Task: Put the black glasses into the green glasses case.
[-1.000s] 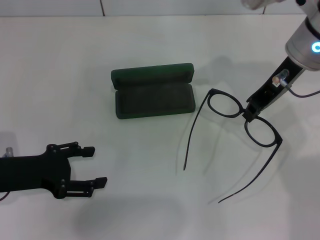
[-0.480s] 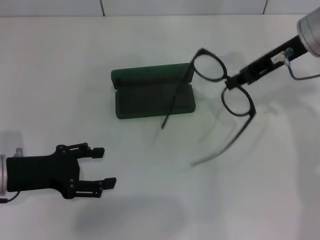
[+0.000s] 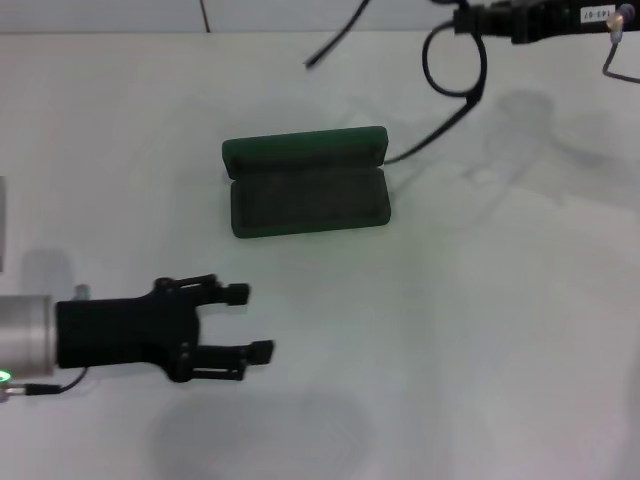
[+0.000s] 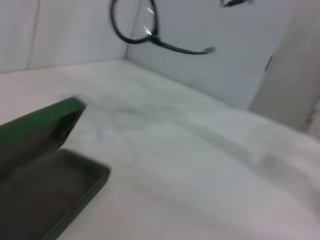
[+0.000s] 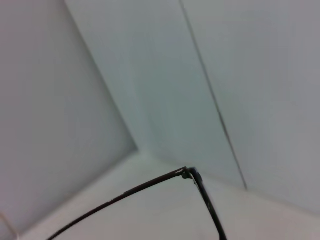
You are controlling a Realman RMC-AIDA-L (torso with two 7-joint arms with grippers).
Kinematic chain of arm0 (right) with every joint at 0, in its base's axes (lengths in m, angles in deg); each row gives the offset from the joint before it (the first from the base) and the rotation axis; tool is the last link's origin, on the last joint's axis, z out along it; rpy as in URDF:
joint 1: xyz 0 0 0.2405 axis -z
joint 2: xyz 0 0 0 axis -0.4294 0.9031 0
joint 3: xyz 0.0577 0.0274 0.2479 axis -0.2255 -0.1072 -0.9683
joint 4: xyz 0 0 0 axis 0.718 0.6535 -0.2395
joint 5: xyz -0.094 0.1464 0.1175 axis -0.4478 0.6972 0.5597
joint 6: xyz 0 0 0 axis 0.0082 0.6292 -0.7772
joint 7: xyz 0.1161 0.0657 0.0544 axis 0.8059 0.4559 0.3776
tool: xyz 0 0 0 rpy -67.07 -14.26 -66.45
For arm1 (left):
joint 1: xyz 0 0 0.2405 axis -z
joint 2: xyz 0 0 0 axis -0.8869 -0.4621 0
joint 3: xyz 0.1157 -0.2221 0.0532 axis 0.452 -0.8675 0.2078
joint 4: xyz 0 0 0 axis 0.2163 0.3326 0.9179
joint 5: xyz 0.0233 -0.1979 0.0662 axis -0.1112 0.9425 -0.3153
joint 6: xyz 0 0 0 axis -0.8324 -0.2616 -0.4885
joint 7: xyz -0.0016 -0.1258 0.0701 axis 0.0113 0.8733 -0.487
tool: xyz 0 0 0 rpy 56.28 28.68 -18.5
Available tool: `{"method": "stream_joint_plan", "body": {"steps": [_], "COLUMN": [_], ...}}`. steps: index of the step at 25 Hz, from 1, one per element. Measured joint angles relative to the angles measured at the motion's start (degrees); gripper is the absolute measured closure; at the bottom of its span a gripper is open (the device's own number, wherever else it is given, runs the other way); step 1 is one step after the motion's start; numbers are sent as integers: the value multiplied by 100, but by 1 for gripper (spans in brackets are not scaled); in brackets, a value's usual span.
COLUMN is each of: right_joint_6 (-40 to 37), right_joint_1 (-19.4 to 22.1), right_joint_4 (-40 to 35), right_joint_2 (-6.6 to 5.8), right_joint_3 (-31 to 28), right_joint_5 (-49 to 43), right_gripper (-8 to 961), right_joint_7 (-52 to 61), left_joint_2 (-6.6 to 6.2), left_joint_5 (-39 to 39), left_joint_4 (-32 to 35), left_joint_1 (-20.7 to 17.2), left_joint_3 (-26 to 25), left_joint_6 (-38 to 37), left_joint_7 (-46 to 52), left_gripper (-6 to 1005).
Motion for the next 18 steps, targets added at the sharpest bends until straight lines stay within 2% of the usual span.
{"method": "stream_joint_plan", "body": {"steps": [2, 7, 11, 13, 18], "right_joint_6": [121, 258, 272, 269, 202], "right_joint_1": [29, -13, -65, -99, -217], "right_joint_4": [290, 917, 1155, 1258, 1730], "right_joint_2": [-8, -3, 36, 48, 58], "right_joint_3": [-27, -32, -14, 14, 26], "right_joint_5": [384, 996, 1091, 1103, 1332], "right_gripper": [915, 915, 915, 915, 915], "right_joint_7": [-427, -1161, -1367, -1447, -1875], "left_joint_2": [10, 134, 133, 136, 143], "left_joint_5": [21, 21, 43, 233, 1004], "left_joint_4": [-318, -925, -1332, -1427, -1806], "left_joint_1": [219, 767, 1167, 1211, 1258], "left_joint_3": [-2, 18, 28, -8, 16], "left_joint_6": [24, 370, 599, 716, 674], "left_joint_7": [-9, -94, -155, -279, -752], "left_gripper": [147, 154, 159, 162, 325]}}
